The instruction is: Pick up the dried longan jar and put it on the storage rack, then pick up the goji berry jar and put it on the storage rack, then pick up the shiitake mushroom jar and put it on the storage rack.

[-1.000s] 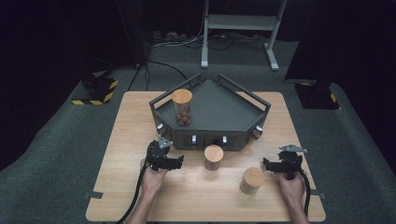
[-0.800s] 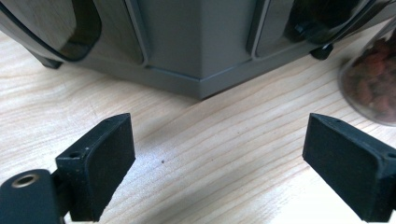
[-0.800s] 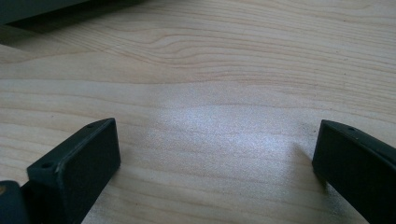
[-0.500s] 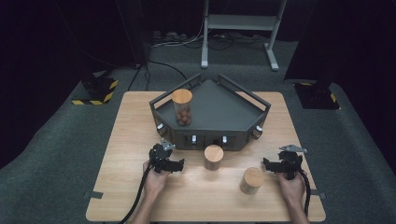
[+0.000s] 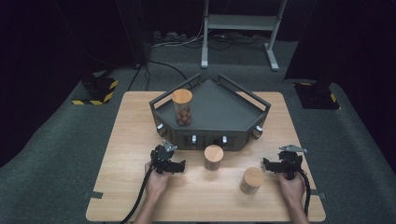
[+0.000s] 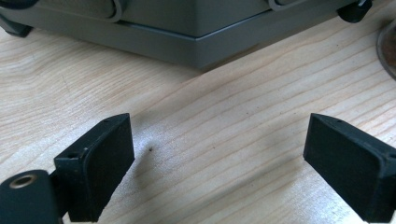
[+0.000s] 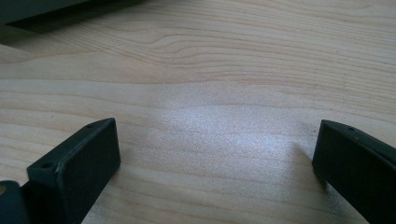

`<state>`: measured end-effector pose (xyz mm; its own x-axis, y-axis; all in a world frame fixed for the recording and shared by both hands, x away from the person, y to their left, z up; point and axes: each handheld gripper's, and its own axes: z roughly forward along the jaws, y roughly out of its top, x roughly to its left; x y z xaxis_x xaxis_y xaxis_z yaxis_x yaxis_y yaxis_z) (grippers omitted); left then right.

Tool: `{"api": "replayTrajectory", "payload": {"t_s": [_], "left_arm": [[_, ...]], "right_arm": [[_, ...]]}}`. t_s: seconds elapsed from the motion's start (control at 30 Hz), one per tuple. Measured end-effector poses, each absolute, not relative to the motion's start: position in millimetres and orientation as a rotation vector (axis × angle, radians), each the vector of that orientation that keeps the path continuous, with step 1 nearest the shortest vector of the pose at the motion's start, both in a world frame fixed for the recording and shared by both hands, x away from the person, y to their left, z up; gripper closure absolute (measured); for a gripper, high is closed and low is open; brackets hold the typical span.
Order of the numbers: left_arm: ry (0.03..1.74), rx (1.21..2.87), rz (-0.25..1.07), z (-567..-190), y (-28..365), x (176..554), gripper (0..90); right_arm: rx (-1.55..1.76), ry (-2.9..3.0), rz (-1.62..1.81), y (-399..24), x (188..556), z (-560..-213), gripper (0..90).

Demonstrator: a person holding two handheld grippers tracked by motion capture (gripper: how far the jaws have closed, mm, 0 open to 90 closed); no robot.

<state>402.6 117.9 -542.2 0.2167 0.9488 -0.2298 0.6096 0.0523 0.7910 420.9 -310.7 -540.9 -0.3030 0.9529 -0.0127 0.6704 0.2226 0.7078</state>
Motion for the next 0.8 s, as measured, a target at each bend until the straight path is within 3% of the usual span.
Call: {"api": "replayTrajectory", "payload": {"t_s": [0.8], "left_arm": [[1.447,1.570,0.530,-552.6,118.9,397.6,6.5]], "right_arm": [[1.500,2.052,0.841,-310.5,420.9,-540.7,0.3]]}}
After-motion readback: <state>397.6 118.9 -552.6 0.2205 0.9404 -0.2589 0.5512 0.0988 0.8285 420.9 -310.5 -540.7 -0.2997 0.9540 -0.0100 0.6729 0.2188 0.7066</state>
